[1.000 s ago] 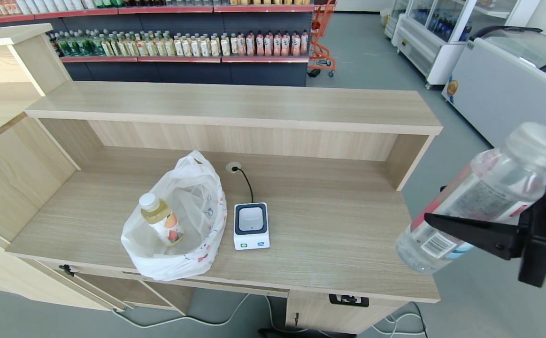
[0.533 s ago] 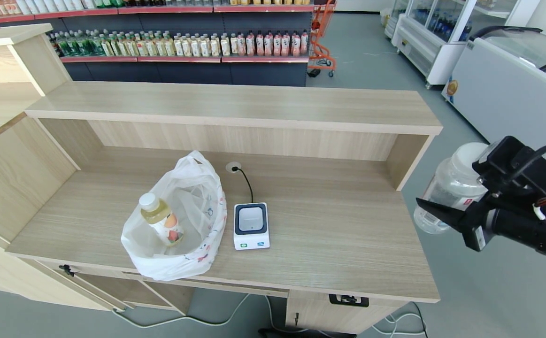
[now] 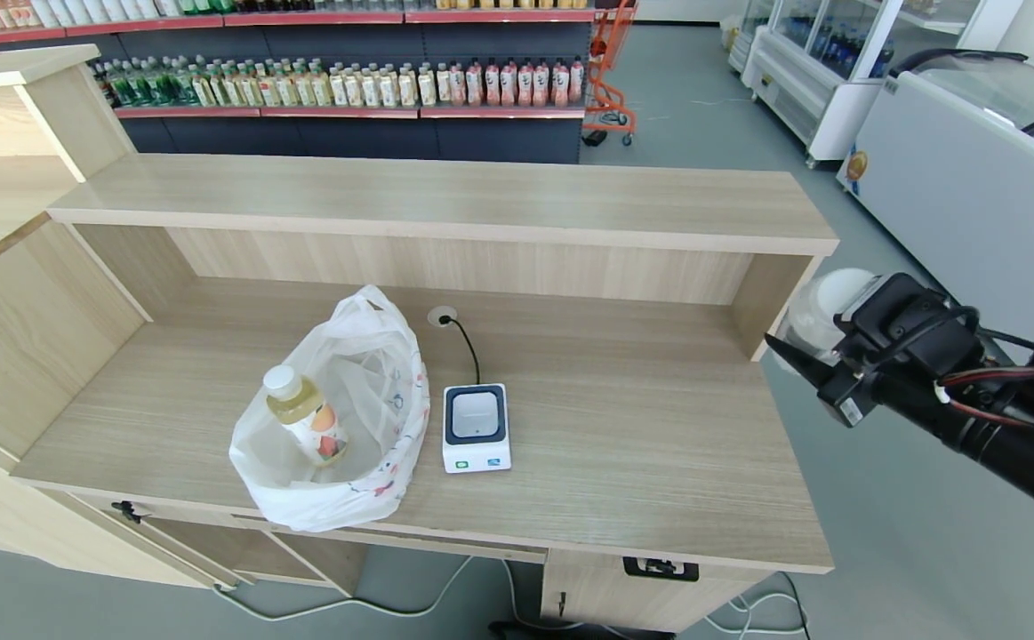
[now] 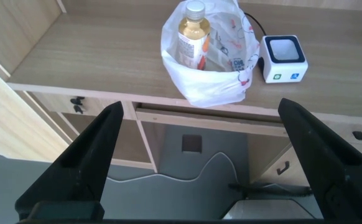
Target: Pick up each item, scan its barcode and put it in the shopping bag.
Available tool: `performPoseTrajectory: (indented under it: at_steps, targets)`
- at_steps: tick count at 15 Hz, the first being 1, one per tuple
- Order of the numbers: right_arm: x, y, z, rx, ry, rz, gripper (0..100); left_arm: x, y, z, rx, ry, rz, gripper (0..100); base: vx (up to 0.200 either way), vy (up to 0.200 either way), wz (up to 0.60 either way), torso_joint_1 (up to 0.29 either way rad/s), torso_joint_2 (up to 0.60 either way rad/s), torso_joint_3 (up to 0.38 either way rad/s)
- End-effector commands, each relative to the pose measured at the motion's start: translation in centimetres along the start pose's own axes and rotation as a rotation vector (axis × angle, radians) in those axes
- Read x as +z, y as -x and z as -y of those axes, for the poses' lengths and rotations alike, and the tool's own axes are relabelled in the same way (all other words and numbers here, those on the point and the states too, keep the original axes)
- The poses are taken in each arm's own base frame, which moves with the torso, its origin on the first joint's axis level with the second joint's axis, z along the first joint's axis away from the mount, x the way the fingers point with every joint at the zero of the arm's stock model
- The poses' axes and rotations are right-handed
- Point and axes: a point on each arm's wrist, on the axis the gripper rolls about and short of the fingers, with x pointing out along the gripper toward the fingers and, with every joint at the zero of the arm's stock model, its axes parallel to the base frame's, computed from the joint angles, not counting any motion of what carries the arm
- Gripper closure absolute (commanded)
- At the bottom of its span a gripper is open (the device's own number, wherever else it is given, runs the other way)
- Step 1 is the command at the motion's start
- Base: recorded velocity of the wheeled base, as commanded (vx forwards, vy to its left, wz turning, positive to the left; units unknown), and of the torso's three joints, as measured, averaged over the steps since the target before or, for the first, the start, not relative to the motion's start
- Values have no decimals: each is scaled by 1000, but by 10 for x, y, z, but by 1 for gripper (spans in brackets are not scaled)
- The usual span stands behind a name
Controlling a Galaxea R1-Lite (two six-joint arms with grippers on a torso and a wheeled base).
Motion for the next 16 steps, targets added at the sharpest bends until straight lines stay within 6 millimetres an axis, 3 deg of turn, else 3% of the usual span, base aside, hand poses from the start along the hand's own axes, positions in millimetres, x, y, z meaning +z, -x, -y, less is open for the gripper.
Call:
performPoseTrajectory:
  at_steps: [1,6,11,16]
  targets:
    - [-10,-9,-11,39,1,-30,100,0,0,0,0,1,-1,0,0,0,0,0,0,0]
    - [-10,-9,-11,35,7,-29,100,0,0,0,0,-1,2,0,0,0,0,0,0,0]
    - [-8,-16,-19,57,2,-9,100,0,0,0,0,1,-1,0,0,200,0,4,1,1]
    - [2,-58,-31,72,-32,174,100,0,0,0,0,-1,-1,0,0,200,0,3,5,0]
